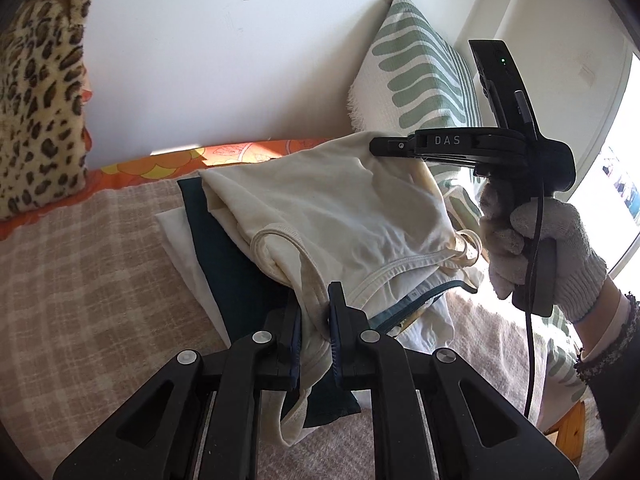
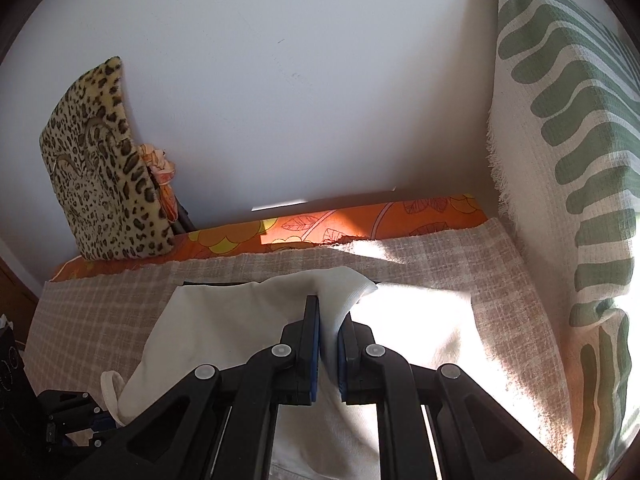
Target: Fold small clothes
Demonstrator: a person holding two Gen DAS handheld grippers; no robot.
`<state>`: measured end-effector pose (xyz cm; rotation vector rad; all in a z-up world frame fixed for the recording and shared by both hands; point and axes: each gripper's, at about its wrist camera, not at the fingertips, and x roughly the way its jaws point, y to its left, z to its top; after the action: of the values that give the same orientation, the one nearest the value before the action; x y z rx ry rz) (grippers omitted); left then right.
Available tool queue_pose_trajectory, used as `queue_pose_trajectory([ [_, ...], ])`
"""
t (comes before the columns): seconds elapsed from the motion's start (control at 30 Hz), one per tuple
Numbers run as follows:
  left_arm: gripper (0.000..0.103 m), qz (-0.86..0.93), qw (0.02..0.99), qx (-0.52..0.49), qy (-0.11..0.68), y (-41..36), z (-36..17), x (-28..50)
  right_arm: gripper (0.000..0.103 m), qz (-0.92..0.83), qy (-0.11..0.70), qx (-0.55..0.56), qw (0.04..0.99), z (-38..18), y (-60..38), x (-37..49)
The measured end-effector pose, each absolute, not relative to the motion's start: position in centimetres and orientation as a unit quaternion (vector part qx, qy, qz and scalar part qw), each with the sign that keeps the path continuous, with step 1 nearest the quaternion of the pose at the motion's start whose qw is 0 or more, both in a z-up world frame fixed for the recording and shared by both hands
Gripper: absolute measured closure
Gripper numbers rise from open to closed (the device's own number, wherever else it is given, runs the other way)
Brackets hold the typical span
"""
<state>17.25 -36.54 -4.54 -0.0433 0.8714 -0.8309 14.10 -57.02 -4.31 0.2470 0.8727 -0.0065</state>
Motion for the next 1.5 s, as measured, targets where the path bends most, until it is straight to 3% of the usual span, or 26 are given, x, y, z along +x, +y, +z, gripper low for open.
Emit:
queue_pose_trajectory([
  [0.07, 0.086, -0.381, 0.826, -0.012, 0.416, -36.2, -4.7, 17.2, 0.093, -0.023, 0.427, 0.107, 0.897, -4.8, -57.2, 14.5],
  [0.1, 0.079, -0.378, 0.826, -0.011, 0.417, -36.1, -4.8, 17.3, 0.089, -0.038, 0.431, 0.097, 0.897, -5.1, -57.2, 14.6],
  [0.13, 0.072, -0.374, 0.827, -0.01, 0.419, -35.9, -4.8, 17.2, 0.077, -0.051, 0.433, 0.088, 0.895, -5.2, -57.3, 14.8],
  [0.2, 0.066, -0.37, 0.829, -0.006, 0.419, -35.5, -4.7, 17.0, 0.067, -0.082, 0.435, 0.073, 0.894, -5.4, -57.6, 14.8],
  [0.3, 0.054, -0.362, 0.836, 0.007, 0.412, -34.9, -4.4, 16.6, 0.067, -0.105, 0.438, 0.071, 0.89, -5.5, -58.3, 14.7],
  [0.47, 0.054, -0.353, 0.841, 0.015, 0.409, -34.0, -4.1, 16.3, 0.066, -0.108, 0.434, 0.069, 0.892, -5.0, -58.0, 13.9],
  [0.63, 0.053, -0.346, 0.85, 0.033, 0.396, -33.7, -3.3, 15.3, 0.044, -0.103, 0.424, 0.061, 0.897, -4.1, -56.6, 13.1],
  [0.83, 0.028, -0.334, 0.868, 0.048, 0.363, -33.0, -1.3, 13.2, 0.029, -0.111, 0.404, 0.067, 0.905, -2.3, -55.5, 11.4],
  [1.5, 0.023, -0.337, 0.888, 0.055, 0.309, -27.8, 3.7, 6.2, 0.004, -0.112, 0.354, 0.075, 0.925, 2.3, -48.4, 3.2],
])
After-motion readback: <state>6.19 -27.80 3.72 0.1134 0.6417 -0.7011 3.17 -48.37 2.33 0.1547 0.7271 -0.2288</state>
